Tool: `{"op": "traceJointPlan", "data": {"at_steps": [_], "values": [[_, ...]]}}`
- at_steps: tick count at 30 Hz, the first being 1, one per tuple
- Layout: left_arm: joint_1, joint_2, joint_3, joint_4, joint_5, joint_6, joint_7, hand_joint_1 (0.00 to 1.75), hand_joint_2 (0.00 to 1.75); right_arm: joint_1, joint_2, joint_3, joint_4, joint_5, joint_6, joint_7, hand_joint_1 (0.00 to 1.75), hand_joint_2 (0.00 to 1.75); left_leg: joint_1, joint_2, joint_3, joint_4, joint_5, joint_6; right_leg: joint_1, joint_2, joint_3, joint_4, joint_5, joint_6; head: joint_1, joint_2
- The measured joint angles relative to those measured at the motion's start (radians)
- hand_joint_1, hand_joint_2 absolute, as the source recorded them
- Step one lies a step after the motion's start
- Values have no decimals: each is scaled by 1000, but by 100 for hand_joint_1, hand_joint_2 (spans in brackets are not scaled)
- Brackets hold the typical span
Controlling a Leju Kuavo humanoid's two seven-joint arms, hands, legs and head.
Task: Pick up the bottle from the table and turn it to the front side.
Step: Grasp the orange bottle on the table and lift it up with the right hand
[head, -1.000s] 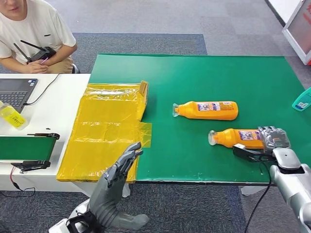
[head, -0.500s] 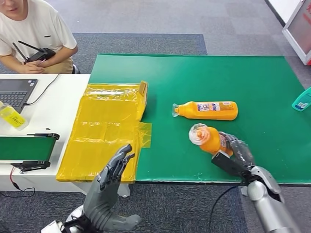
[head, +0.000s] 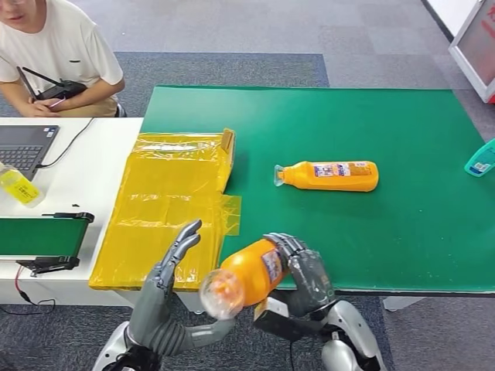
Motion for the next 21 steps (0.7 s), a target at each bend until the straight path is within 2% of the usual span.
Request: {"op": "traceJointPlan", "data": {"at_steps": [5, 21], "values": [[-3, 2, -7, 0, 6, 1, 0, 0, 175, 21, 19, 95, -60, 21, -29, 10, 175, 175, 0, 0, 0, 0, 0, 0, 0, 0, 0, 0, 0, -1, 0, 0], [-55, 21, -67, 30, 79, -47, 13, 0, 175, 28, 20, 179, -142, 23, -86, 9, 175, 175, 0, 0, 0, 0, 0, 0, 0, 0, 1, 0, 0, 0, 0, 0]]}}
